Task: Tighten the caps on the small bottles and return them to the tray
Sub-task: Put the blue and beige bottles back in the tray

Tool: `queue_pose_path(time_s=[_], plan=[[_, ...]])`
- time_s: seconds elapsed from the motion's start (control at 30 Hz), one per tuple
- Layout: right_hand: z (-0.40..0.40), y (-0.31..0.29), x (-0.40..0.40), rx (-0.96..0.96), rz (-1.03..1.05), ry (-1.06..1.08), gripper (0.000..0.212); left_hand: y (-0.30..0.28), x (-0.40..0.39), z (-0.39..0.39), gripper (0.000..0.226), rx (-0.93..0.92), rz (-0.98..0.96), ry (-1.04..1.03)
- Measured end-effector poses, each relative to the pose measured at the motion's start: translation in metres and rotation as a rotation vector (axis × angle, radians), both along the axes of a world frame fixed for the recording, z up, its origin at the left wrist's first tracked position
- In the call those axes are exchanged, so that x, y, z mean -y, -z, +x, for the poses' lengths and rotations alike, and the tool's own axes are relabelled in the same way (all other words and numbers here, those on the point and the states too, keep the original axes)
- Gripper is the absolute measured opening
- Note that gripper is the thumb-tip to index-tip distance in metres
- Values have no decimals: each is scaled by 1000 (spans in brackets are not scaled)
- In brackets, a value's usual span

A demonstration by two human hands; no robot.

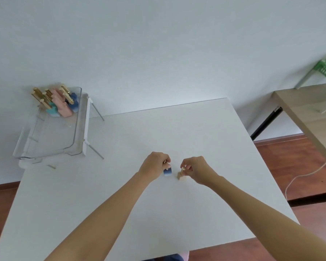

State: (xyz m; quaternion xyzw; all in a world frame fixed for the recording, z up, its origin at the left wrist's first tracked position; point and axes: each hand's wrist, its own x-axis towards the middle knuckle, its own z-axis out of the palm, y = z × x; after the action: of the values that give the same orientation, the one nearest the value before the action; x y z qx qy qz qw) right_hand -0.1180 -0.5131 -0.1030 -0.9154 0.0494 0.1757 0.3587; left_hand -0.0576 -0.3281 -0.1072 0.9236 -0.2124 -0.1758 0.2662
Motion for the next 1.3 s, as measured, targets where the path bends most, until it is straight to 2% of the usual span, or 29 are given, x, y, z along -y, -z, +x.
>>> queue_pose_path(time_s=[0.27,0.5,0.6,0.7,0.83,0.93,1.1,1.3], plan=[[35,-48,-19,184,8,-68,6,-61,-79,8,12,139,-65,-103],[105,-120,-95,420,82,-93,4,-148,-181,34,17,361,-161,-301],[131,-147,-135,528,109,-103,3,-168,-228,53,13,440,-136,-365],[154,-166,-171,597,121,-95,3,-172,-265,77,15,473,-89,-413],[178,-178,-212,635,122,-100,4,-161,-288,110,6,455,-60,-379],[191,-180,-236,620,107,-103,5,-147,-296,136,2,390,-44,-367],[206,-174,-266,574,79,-103,8,-133,-303,167,8,295,-2,-314],[213,-165,-297,533,44,-141,11,-123,-308,182,15,264,-2,-273]])
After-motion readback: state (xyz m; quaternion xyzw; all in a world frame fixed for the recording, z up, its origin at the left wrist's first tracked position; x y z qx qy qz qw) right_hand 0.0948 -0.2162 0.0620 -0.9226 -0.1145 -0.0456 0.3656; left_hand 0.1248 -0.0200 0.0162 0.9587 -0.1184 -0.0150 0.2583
